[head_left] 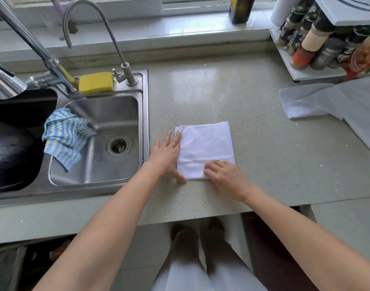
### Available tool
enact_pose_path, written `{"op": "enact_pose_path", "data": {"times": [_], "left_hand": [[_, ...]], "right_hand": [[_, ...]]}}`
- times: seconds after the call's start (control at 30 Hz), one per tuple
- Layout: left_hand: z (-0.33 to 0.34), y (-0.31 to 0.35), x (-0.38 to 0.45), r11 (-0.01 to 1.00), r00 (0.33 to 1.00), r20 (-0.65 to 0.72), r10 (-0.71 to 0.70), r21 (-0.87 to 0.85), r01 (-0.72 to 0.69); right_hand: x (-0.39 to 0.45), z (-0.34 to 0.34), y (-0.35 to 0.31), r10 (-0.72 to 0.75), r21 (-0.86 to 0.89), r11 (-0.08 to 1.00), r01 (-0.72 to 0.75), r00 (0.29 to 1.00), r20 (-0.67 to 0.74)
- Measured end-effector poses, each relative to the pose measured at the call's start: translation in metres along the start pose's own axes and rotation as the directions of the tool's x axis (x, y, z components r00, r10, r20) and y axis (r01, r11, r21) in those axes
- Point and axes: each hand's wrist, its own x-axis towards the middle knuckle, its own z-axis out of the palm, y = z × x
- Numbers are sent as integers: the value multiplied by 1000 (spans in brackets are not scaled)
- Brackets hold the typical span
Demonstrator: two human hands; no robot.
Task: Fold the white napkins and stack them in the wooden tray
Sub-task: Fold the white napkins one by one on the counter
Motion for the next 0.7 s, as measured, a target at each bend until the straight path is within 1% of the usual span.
{"op": "enact_pose_path", "data": {"times": [0.1,0.17,0.2,0.23,0.3,0.37,0.43,0.5,0.53,0.6,0.63,0.7], "left_hand": [[-6,6,1,992,1000,-29,3,126,1],[-9,13,4,983,995,-74,72,176,-58],[-10,17,7,980,988,-82,129,160,-114],[-9,21,10,979,981,-78,180,109,-171],[-7,32,19,975,975,-51,216,-37,-218],[-3,39,26,979,985,-15,174,-107,-174],[-2,42,32,988,992,23,125,-98,-122],[-3,40,37,994,995,51,80,-80,-76],[-4,40,40,995,996,62,63,-75,-58],[-4,41,44,997,996,78,40,-67,-35],[-4,41,46,998,996,83,34,-64,-29],[-2,41,47,998,996,83,26,-61,-21]], "right_hand": [[-5,5,6,29,33,999,-31,998,60],[-9,5,9,29,57,998,-32,999,44],[-12,4,9,23,73,997,-23,1000,4],[-14,2,8,22,90,996,-18,999,-47],[-16,1,7,41,137,990,-25,992,-116],[-17,3,7,43,172,985,-20,990,-132],[-20,6,10,67,228,973,-43,993,-98],[-27,15,18,128,317,944,-90,987,-100],[-29,20,23,167,355,925,-138,985,-52],[-26,29,35,212,357,904,-237,971,108],[-20,33,42,225,319,910,-264,962,153],[0,37,59,280,250,914,-321,942,186]]}}
